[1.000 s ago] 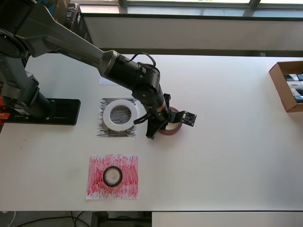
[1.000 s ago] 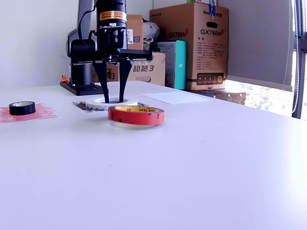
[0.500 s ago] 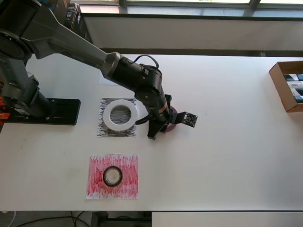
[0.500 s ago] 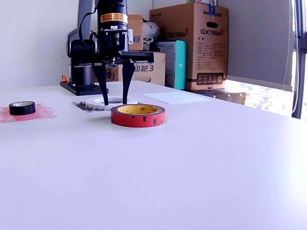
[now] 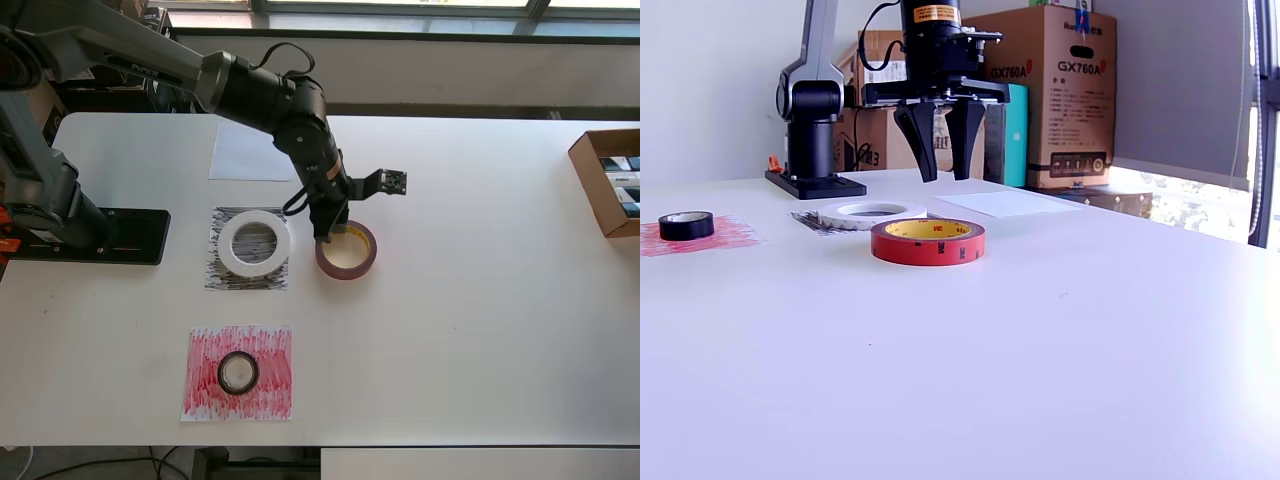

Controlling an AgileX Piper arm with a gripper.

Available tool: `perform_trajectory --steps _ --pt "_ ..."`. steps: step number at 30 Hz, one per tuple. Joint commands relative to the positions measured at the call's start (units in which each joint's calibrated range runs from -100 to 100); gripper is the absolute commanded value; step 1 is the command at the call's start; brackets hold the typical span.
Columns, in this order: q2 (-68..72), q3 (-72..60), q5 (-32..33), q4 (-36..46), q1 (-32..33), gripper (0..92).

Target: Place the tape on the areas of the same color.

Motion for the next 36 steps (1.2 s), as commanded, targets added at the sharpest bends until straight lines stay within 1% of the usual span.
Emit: perform_trajectory --steps 1,4,8,12,20,24,29,36 --pt "-4.3 4.7 -1.8 0.7 1.6 39.9" --pt "-8.9 8.7 -4.9 0.0 1.6 39.9" --pt "-16.4 15.4 -10.0 -0.6 -0.6 39.9" --pt "-20.7 22.6 -13.8 -5.0 -3.2 39.9" --pt "-22.1 27.4 -20.0 -5.9 -7.9 39.9" --pt "-21.9 29.3 -23.2 -9.4 -10.3 39.9" --pt "-21.7 31.9 -24.3 -13.0 -10.9 39.9" --pt "-21.6 34.3 -24.3 -13.1 -10.9 40.0"
